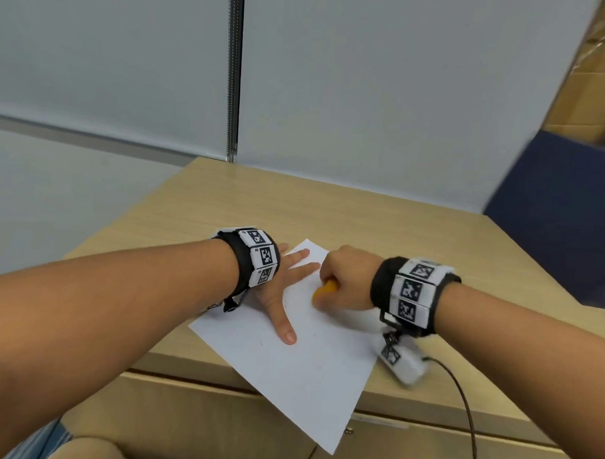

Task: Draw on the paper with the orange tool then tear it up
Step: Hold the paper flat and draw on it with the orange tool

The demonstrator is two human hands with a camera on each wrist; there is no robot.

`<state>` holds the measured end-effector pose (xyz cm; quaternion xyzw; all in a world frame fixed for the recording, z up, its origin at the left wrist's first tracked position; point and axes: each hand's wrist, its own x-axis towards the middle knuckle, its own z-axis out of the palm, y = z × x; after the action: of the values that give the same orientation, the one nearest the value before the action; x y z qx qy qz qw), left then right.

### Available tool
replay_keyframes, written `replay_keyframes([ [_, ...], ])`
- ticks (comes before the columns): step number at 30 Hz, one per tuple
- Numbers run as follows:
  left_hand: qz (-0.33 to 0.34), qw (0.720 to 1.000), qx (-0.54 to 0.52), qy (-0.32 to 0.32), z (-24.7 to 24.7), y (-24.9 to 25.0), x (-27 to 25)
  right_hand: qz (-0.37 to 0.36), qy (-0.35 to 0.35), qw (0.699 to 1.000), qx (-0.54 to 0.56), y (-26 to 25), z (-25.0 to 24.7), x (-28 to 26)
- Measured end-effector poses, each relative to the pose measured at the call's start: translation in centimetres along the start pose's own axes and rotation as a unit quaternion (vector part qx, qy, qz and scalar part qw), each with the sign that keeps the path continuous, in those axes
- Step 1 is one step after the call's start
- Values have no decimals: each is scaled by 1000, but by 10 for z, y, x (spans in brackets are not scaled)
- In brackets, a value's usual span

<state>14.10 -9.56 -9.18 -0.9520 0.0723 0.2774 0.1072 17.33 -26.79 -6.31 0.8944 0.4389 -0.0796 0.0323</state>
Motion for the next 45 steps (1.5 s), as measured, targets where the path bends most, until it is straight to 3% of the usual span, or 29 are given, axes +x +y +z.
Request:
replay_keyframes([
  [2, -2, 1000, -2, 1, -2, 1, 1, 21, 23, 999, -26, 6, -1, 5],
  [6, -2, 1000, 9, 0, -2, 1, -2, -28, -21, 999, -8, -13, 8, -5],
  [9, 0, 1000, -7, 8, 2, 1, 3, 28, 15, 999, -20, 8, -4, 5],
  [14, 1, 1000, 3, 7, 2, 0, 2, -45, -16, 998, -37, -13, 9, -7],
  [17, 2, 1000, -8, 10, 2, 0, 2, 15, 8, 998, -56, 9, -6, 2],
  [22, -1, 1000, 4, 1, 1, -1, 4, -34, -24, 999, -27, -6, 7, -6],
  [25, -3, 1000, -5, 8, 2, 1, 5, 32, -1, 998, -46, 13, -7, 0],
  [29, -1, 1000, 3, 6, 1, 0, 3, -45, -28, 998, -18, -9, 8, -8],
  [33, -3, 1000, 0, 4, 2, 1, 6, 25, 11, 999, -28, 16, -1, -1],
  [37, -1, 1000, -2, 3, 2, -1, 6, -29, -29, 999, -2, 5, 9, -10],
  [41, -3, 1000, -8, 9, 3, 1, 6, 31, 14, 999, -19, 23, 1, -7],
  [45, -2, 1000, -6, 9, 2, 0, 5, -37, -24, 999, -10, 2, 9, -15],
])
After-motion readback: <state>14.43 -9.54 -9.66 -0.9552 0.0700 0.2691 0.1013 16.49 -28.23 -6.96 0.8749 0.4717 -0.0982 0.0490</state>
